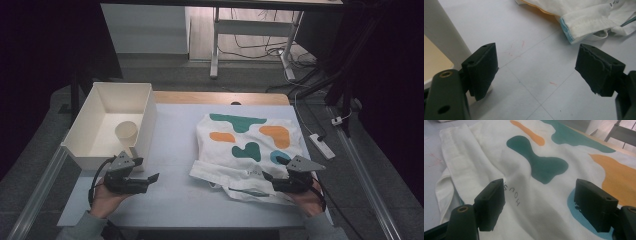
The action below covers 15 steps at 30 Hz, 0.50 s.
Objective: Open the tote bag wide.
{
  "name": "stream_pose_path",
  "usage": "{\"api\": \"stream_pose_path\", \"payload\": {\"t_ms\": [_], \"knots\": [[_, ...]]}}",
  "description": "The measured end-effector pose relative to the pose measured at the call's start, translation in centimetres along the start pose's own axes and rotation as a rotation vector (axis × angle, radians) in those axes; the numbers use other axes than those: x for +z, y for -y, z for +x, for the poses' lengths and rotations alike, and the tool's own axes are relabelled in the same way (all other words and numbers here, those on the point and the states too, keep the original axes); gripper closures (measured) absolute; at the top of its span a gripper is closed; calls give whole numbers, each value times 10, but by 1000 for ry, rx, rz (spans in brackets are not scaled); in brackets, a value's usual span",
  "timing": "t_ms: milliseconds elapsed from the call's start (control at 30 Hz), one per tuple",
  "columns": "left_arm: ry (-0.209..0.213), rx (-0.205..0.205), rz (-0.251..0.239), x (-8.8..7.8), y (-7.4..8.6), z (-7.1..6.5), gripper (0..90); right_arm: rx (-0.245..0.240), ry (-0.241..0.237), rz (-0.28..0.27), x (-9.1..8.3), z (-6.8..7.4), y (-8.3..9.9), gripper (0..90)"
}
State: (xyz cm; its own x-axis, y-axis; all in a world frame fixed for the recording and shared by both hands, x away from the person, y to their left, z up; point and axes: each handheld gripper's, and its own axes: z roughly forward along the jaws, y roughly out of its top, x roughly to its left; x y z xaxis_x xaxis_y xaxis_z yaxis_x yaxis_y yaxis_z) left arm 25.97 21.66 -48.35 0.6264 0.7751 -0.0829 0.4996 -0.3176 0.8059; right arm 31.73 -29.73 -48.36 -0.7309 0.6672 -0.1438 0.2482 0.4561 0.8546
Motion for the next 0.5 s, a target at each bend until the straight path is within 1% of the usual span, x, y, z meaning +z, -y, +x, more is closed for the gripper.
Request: {"api": "stream_pose_path", "payload": {"t_ms": [133, 500], "knots": [[-3, -2, 1, 0, 0, 0, 181, -1, -7, 2, 0, 1, 1, 253], [-10, 20, 8, 0, 0, -4, 181, -1, 2, 7, 1, 2, 0, 254]]}}
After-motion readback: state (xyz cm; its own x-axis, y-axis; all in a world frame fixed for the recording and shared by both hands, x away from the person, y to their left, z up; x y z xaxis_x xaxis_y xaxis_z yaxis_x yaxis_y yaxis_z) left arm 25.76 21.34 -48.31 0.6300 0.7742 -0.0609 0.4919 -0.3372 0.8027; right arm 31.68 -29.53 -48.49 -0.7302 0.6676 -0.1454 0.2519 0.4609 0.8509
